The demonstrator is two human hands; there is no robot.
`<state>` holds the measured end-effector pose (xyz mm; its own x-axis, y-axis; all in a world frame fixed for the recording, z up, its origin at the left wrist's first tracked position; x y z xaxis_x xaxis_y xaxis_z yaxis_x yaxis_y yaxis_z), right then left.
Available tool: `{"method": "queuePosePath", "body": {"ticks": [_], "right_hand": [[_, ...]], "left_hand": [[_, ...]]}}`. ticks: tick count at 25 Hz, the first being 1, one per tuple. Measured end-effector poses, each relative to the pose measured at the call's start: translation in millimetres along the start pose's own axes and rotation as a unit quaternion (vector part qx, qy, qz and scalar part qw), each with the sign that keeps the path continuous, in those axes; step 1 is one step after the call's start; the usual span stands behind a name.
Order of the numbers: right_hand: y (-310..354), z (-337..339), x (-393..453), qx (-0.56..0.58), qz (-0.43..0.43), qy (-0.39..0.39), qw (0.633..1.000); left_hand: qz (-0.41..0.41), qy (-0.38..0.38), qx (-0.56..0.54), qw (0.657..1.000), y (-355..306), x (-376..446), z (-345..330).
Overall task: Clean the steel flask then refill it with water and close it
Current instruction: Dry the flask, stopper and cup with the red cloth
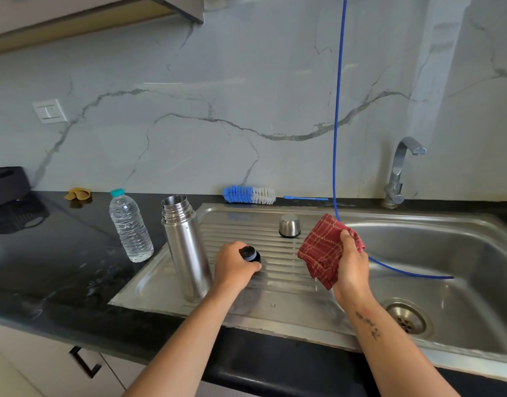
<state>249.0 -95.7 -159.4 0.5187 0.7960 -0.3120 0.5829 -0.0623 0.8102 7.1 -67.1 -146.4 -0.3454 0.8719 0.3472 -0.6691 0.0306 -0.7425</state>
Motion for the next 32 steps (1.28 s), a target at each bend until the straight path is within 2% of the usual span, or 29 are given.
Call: {"method": "queuePosePath", "body": {"ticks": [8, 13, 17, 23, 28, 32], "right_hand": [[2, 2, 2, 0.013, -0.008, -0.009, 1.0], [4, 6, 9, 0.021, -0.005, -0.041, 0.999], [2, 7, 15, 0.03, 0.005, -0.052, 0.998], [1, 7, 24, 0.029, 0.008, -0.059, 0.998], [3, 6, 25, 0.025, 0.017, -0.072, 0.997], [8, 11, 22, 0.036, 0.044, -0.096, 0.994]], "left_hand": [[0.025, 0.03, 0.027, 0.999, 12, 8, -11], [-0.046, 0.028, 0.029, 0.998, -39, 43, -34], [-0.093, 0.103, 0.099, 0.985, -85, 78, -89], [-0.048, 0.154, 0.161, 0.974, -72, 104, -144], [-0.05, 0.135, 0.117, 0.983, -69, 103, -142], [-0.043, 0.118, -0.053, 0.991, -91, 73, -110]]}}
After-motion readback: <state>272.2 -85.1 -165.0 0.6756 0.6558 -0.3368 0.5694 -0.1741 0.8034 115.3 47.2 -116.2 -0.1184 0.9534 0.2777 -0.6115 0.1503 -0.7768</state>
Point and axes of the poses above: each hand's wrist, its own x-axis towards the middle knuckle, its own z-axis out of the back of the hand, y = z × x, the point moved 5 cm from there along x, towards the middle knuckle, and after that the axes turned 14 degrees about -y, right-handed, at the moved point
